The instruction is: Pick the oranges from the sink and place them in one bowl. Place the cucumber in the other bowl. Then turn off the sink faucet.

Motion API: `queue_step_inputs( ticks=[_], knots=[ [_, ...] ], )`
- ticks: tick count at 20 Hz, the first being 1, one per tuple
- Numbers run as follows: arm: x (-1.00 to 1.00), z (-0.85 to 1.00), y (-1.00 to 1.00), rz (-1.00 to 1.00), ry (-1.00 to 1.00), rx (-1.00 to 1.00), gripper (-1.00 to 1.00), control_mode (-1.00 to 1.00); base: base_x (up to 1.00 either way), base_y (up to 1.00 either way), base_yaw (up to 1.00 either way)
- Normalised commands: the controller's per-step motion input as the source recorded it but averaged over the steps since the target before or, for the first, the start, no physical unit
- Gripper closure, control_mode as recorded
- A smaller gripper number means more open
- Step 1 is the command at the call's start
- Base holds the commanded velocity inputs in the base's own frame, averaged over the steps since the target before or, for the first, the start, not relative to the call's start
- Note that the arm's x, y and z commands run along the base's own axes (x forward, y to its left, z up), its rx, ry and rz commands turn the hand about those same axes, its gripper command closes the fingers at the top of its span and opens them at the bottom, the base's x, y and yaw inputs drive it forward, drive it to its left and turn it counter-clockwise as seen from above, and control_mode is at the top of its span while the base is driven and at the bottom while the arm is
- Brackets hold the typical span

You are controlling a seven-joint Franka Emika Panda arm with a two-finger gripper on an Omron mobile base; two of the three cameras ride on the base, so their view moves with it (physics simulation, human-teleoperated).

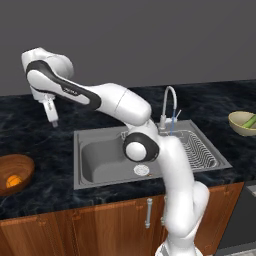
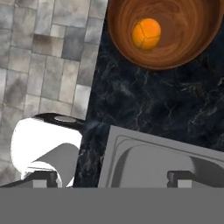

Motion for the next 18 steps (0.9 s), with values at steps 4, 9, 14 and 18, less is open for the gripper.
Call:
queue_step_inputs(
  ticks=[4, 9, 14, 18],
  knots=[
    [-0.28, -0.35, -0.68, 0.0, -0.14, 0.28, -1.0, -1.0, 0.0, 0.0, 0.0],
    [-0.26, -0.56, -0.63, 0.0, -0.16, 0.31, -1.0, -1.0, 0.0, 0.0, 0.0],
    [-0.2, -0.51, -0.7, -0.05, -0.17, 0.3, -1.0, -1.0, 0.0, 0.0, 0.0],
    [-0.11, -0.08, -0.87, -0.13, -0.07, 0.2, -1.0, -1.0, 0.0, 0.0, 0.0]
  ],
)
